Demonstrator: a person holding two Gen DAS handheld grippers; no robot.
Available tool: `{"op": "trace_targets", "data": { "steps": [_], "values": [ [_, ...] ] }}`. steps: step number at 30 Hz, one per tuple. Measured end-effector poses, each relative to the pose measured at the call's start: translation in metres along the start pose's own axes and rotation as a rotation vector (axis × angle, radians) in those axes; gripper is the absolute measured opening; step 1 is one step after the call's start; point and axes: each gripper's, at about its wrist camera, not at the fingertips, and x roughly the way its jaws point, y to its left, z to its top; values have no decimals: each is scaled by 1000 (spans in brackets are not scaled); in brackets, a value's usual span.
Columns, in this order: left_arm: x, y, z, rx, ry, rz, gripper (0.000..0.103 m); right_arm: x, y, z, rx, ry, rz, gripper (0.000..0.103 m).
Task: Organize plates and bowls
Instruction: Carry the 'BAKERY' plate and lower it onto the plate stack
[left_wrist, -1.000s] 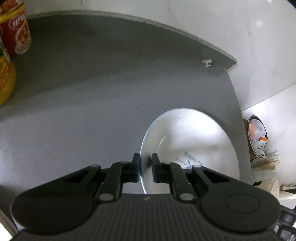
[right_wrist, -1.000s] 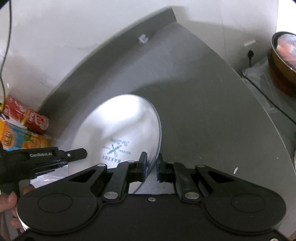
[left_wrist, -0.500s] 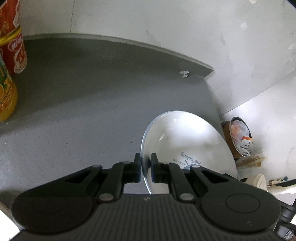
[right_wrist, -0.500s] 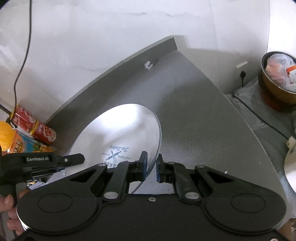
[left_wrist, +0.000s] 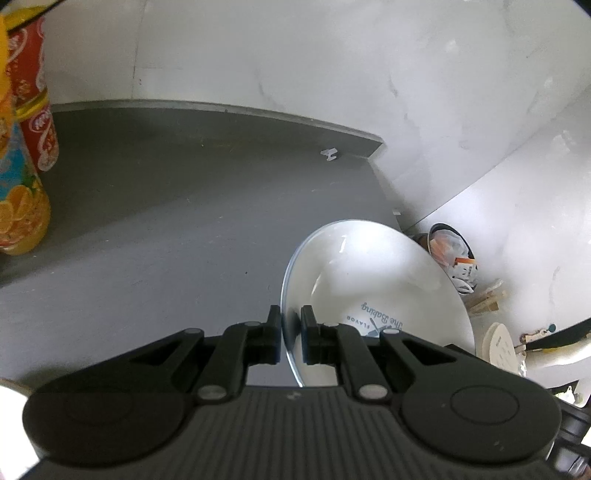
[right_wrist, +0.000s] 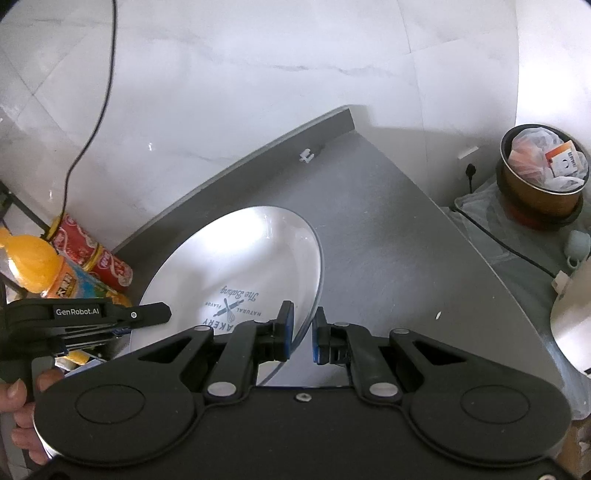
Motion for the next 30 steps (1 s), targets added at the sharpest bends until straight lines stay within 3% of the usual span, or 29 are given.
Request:
{"op": "trace_targets", "data": {
  "steps": [10,30],
  "values": [
    [-39,21,-18,29,-26,4,9,-22,36,-31,-18,-30,9,10],
    [-107,107,-63,-19,-48,37,9,-30,116,-102,-56,-16,49,10]
  ]
}}
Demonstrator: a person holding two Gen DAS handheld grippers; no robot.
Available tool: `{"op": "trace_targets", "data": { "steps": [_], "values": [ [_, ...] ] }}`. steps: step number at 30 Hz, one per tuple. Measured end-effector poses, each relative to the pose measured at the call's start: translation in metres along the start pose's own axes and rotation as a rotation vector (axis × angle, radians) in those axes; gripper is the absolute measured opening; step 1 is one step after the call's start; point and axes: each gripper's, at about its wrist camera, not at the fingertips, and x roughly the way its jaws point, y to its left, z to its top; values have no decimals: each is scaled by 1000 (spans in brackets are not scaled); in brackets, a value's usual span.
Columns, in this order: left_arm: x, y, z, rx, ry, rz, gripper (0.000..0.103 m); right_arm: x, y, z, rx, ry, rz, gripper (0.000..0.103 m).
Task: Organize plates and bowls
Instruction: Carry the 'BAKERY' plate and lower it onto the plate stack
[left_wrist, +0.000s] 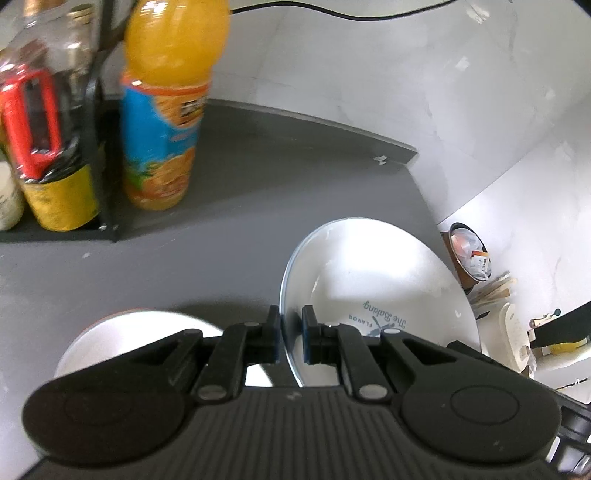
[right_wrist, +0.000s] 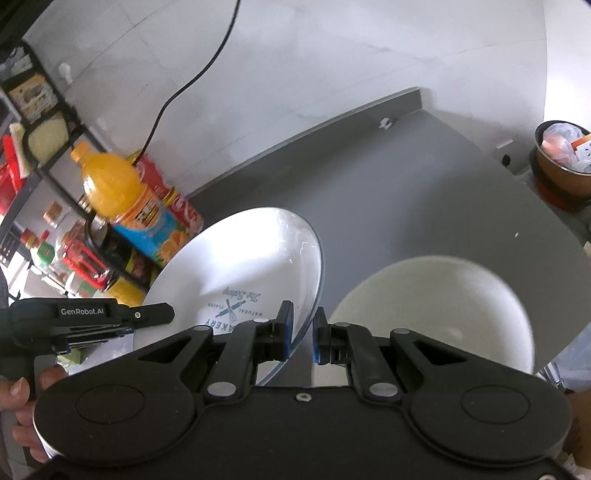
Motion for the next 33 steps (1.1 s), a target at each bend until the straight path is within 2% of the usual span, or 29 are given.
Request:
{"op": "trace_targets", "data": {
  "steps": [14,33],
  "values": [
    [-25,61,-25,-49,2,22,9,7,48,-36,-59,51,-2,10],
    [-27,115,-61,-104,59,68,10,29,80,-76,-112,159,-15,10]
  ]
}}
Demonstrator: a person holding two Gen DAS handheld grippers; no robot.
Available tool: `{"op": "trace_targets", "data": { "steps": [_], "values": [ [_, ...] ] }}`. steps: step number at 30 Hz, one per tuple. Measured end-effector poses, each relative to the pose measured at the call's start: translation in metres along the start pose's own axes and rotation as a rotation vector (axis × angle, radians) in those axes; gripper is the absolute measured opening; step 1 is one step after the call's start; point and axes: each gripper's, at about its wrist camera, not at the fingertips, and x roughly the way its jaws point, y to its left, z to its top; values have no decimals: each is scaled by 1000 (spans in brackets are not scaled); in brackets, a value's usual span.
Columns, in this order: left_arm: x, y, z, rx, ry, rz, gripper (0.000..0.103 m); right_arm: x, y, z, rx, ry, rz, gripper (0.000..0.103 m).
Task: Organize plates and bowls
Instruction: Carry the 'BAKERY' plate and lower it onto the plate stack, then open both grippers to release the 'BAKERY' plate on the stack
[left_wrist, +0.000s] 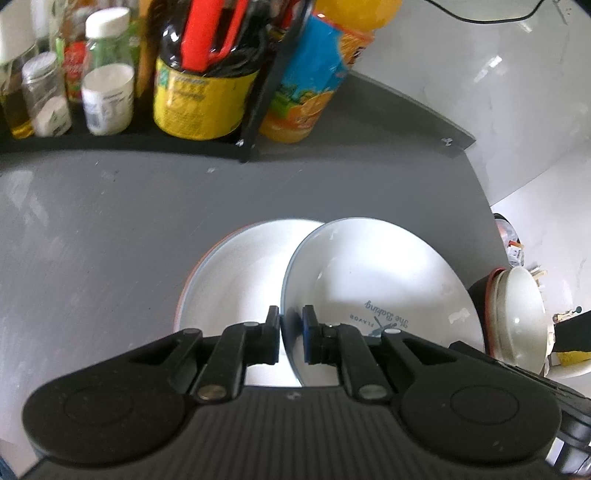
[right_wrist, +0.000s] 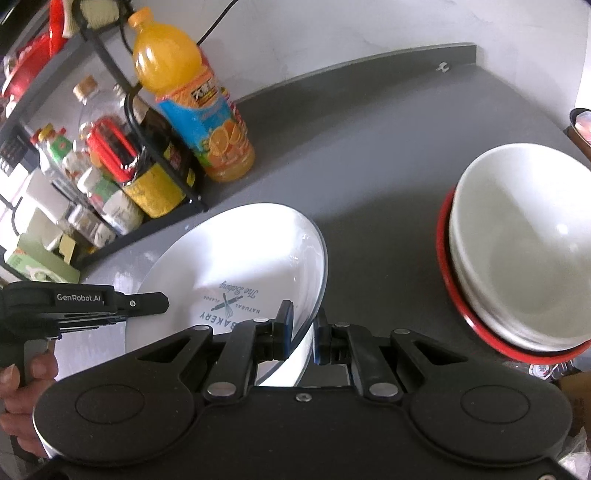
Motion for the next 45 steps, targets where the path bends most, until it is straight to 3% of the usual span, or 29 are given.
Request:
{"op": "trace_targets", "data": {
  "steps": [22,30,38,45],
  "values": [
    [16,33,-20,-43,45,84,12,29,18,-6,-77,97,1,11],
    [22,33,-16,-34,46,99,12,35,21,-5,-97,111,-10,11],
    [24,32,-7,-57,98,111,13,43,21,-3,-86,111,-16,11],
    [10,35,2,-66,61,108,23,47,23,-5,-91,103,-25,11]
  ]
}}
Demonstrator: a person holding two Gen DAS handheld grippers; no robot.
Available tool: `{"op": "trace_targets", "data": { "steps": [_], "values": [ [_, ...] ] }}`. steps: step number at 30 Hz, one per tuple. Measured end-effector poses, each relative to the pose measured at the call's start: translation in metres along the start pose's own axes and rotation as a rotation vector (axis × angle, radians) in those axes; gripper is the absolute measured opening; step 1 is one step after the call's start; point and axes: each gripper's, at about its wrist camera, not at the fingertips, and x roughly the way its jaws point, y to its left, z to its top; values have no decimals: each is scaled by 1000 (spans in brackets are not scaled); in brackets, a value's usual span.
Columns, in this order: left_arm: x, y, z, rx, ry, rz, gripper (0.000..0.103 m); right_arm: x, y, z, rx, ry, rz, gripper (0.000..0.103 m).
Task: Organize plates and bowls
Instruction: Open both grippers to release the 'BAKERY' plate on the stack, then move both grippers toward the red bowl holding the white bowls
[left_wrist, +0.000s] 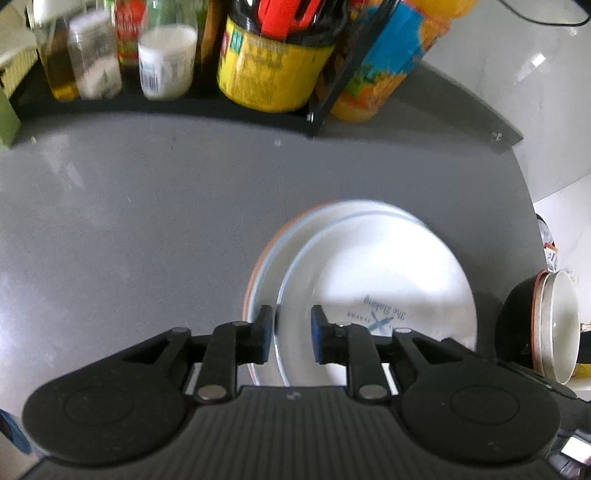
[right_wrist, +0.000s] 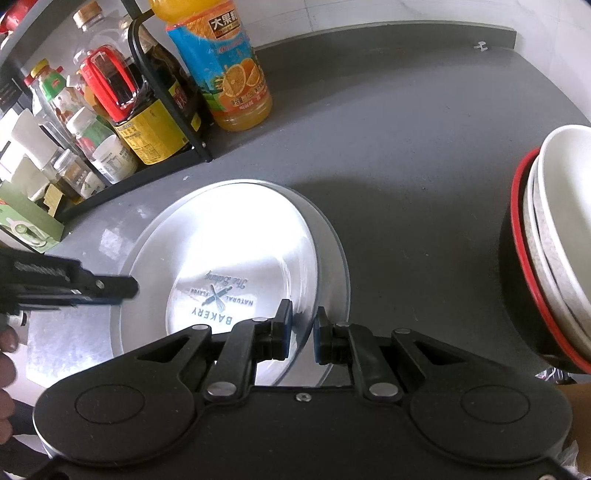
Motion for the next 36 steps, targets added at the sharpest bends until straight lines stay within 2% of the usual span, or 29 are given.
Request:
{"op": "trace_targets", "data": {
  "steps": [2,4,10,18,21,23,26,29,36],
  "values": [
    [-5,1,2,1,-11,-3,32,2,0,0,4,1,0,12],
    [-7,1,3,6,-16,7,35,3,1,-1,1,-3,-4,12],
    [-12,6,3,3,-22,13,37,10,4,-1,-1,10,-6,14],
    [-21,5,6,17,-40,10,39,3,4,2,42,54,10,24],
    [-24,-5,9,31,-52,15,49,-12,4,1,27,13,-4,31],
    [-26,-14,10,45,-73,18,60,-21,0,1,27,-8,-11,40],
    [-28,-32,12,86,-96,18,71,-38,-9,0,45,-46,-7,43],
    [-30,-49,12,124,-104,-3,77,-57,-23,0,76,-80,0,50],
    [-35,-92,10,181,-110,-56,81,-99,-59,-2,146,-174,-28,63]
  ]
}}
